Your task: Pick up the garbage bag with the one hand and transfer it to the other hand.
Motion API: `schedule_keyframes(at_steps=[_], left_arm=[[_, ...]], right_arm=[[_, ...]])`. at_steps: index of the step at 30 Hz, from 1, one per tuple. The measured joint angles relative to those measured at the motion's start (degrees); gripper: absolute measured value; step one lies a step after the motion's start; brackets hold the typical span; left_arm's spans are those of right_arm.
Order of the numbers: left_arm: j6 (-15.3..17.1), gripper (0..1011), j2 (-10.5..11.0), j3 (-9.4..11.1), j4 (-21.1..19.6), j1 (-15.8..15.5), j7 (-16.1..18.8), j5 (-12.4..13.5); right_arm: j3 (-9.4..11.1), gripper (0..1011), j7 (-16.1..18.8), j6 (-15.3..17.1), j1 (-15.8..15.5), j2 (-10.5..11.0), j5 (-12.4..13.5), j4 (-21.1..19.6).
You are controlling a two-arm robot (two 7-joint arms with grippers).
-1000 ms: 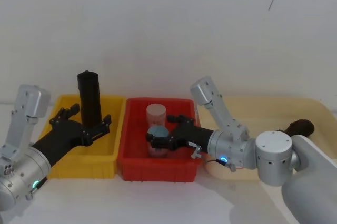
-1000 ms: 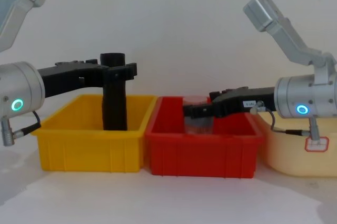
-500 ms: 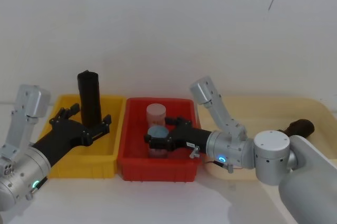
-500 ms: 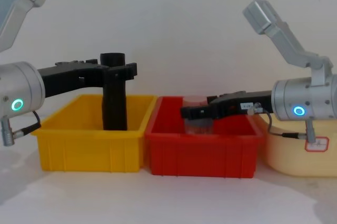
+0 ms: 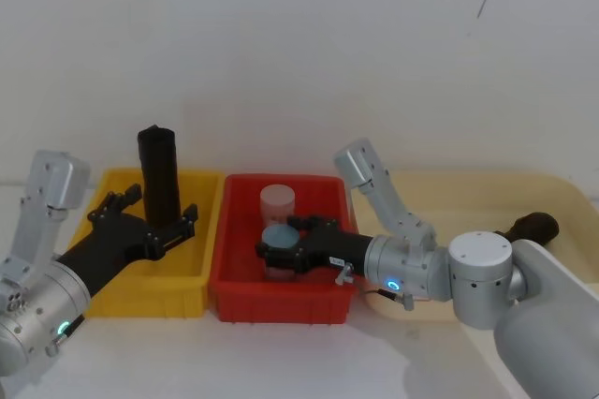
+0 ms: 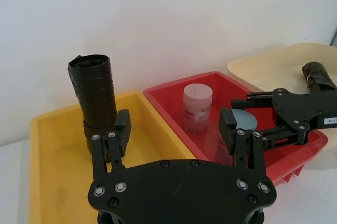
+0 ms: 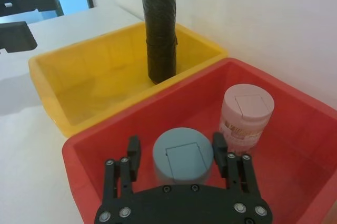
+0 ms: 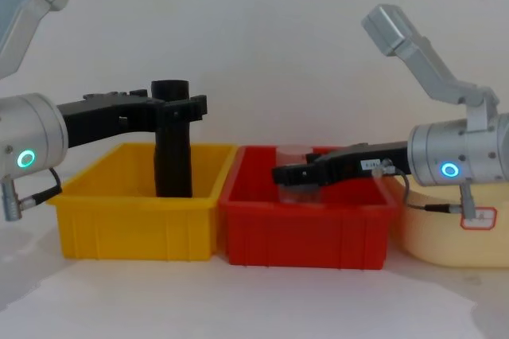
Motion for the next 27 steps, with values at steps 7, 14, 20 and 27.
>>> schedule_keyframes(at_steps=[7, 14, 20, 27], left_arm=[[0.0, 1001, 0.0, 0.0, 0.0, 0.0, 0.0, 0.0], [0.0, 1002, 0.0, 0.0, 0.0, 0.0, 0.0, 0.0], [0.0, 1001, 0.0, 0.0, 0.0, 0.0, 0.0, 0.0], [0.0, 1002, 0.0, 0.0, 0.0, 0.0, 0.0, 0.0]], right_arm=[[-0.3, 664, -0.6, 0.1, -0.1, 0.4, -0.3, -0.7], [-0.1, 655, -1.6, 0.1, -0.6, 0.9, -0.5, -2.6], [0.7, 655, -2.7, 0.0, -1.1, 1.7, -0.3, -5.6], [2.5, 655, -4.9, -0.4, -2.0, 3.4, 0.4, -11.1]])
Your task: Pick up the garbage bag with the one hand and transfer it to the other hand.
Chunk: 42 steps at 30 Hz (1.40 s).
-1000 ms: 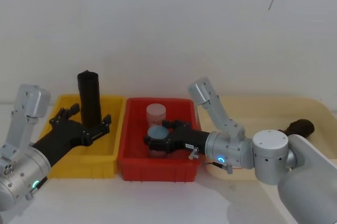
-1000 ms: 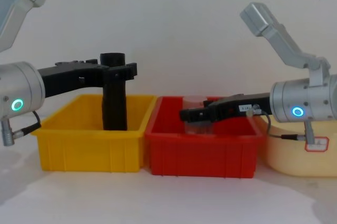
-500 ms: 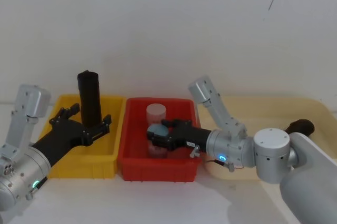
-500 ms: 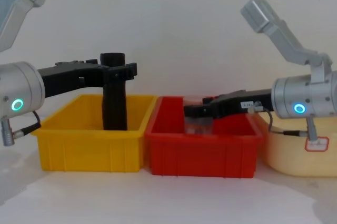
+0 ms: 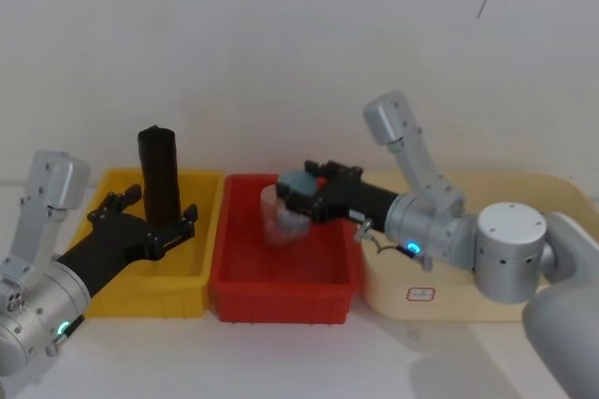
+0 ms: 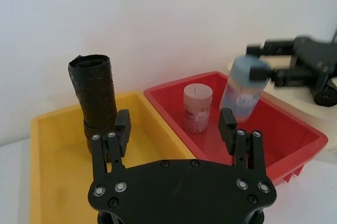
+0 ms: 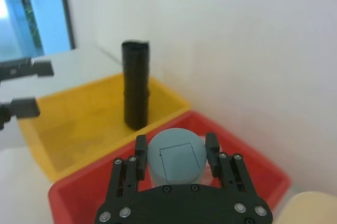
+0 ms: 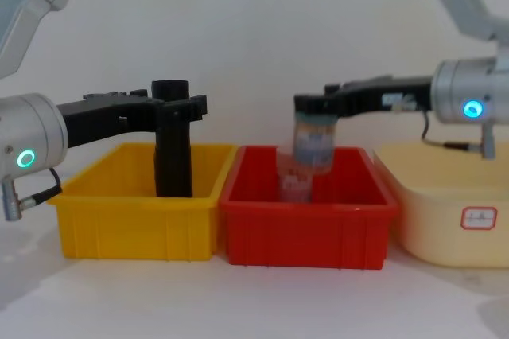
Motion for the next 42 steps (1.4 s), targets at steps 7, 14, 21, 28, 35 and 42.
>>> schedule_keyframes(at_steps=[7, 14, 21, 28, 35, 42], left_arm=[[0.0, 1002, 0.0, 0.0, 0.0, 0.0, 0.0, 0.0], [0.0, 1002, 0.0, 0.0, 0.0, 0.0, 0.0, 0.0], [0.0, 1002, 0.0, 0.0, 0.0, 0.0, 0.0, 0.0], [0.0, 1002, 0.0, 0.0, 0.0, 0.0, 0.0, 0.0], [0.0, 1002, 0.0, 0.0, 0.0, 0.0, 0.0, 0.0], [0.0, 1002, 0.0, 0.0, 0.0, 0.0, 0.0, 0.0]], right_arm=[[2.2, 655, -2.9, -0.1, -1.4, 2.6, -0.1, -5.8], [5.0, 655, -6.6, 1.2, -4.1, 6.2, -0.9, -11.8], [7.1, 655, -9.4, 3.0, -7.5, 9.0, -1.5, -15.6], [9.1, 655, -12.1, 5.3, -11.9, 11.6, -2.0, -18.5], [10.4, 743, -13.2, 6.6, -15.2, 13.2, -2.1, -20.3], [11.1, 943, -12.9, 7.1, -17.4, 14.2, -2.1, -21.9]])
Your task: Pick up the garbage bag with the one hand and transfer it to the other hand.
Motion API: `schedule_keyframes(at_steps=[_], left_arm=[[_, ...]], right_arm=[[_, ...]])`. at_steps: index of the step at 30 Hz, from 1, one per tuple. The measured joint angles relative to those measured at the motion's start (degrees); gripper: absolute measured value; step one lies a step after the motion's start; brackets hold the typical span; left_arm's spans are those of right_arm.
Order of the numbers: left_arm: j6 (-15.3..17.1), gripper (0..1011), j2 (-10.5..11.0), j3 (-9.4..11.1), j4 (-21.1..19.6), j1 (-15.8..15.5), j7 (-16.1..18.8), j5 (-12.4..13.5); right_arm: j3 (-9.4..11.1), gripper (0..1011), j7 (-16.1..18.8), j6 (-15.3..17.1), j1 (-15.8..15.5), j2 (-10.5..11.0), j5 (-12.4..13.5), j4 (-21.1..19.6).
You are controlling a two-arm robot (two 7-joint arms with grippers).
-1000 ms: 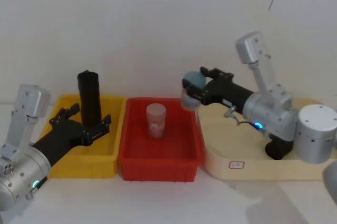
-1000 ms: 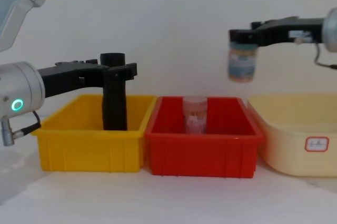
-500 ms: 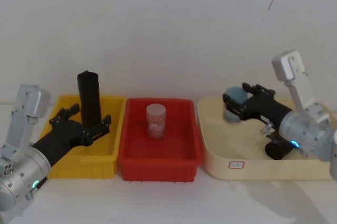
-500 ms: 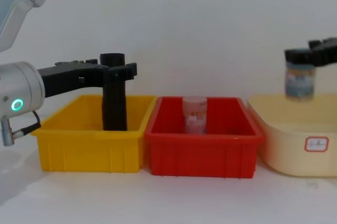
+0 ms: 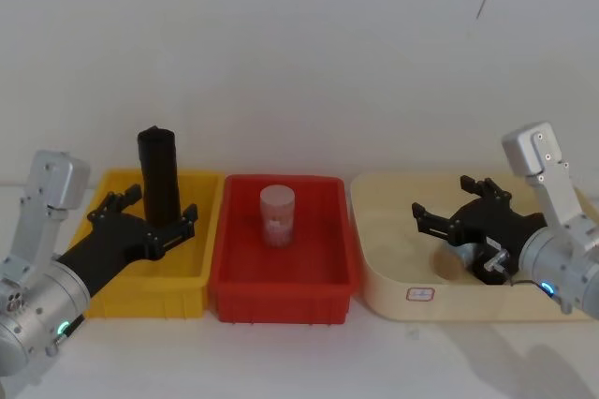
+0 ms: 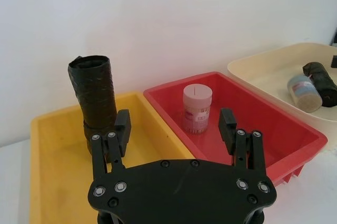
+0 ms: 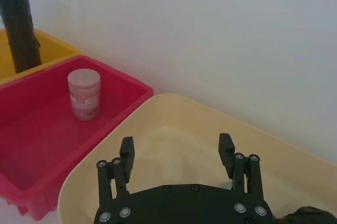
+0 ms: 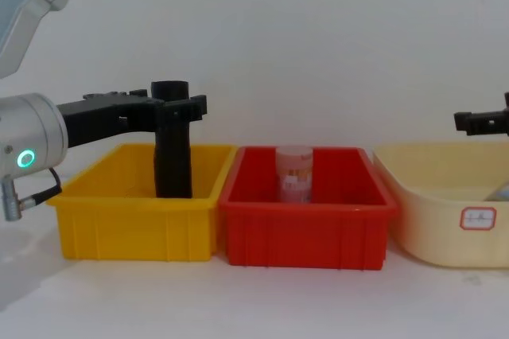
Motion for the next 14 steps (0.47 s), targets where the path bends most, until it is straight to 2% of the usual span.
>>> schedule_keyframes(at_steps=[3, 10, 14], left_arm=[[0.0, 1002, 0.0, 0.0, 0.0, 0.0, 0.0, 0.0], [0.0, 1002, 0.0, 0.0, 0.0, 0.0, 0.0, 0.0], [0.0, 1002, 0.0, 0.0, 0.0, 0.0, 0.0, 0.0]], right_arm=[[0.3, 1001, 0.2, -0.1, -0.5, 0.1, 0.1, -0.5], [1.9, 1000, 0.7, -1.9, -2.8, 0.2, 1.3, -3.1], [3.5, 1000, 1.0, -3.7, -4.6, 0.0, 2.8, -5.4]])
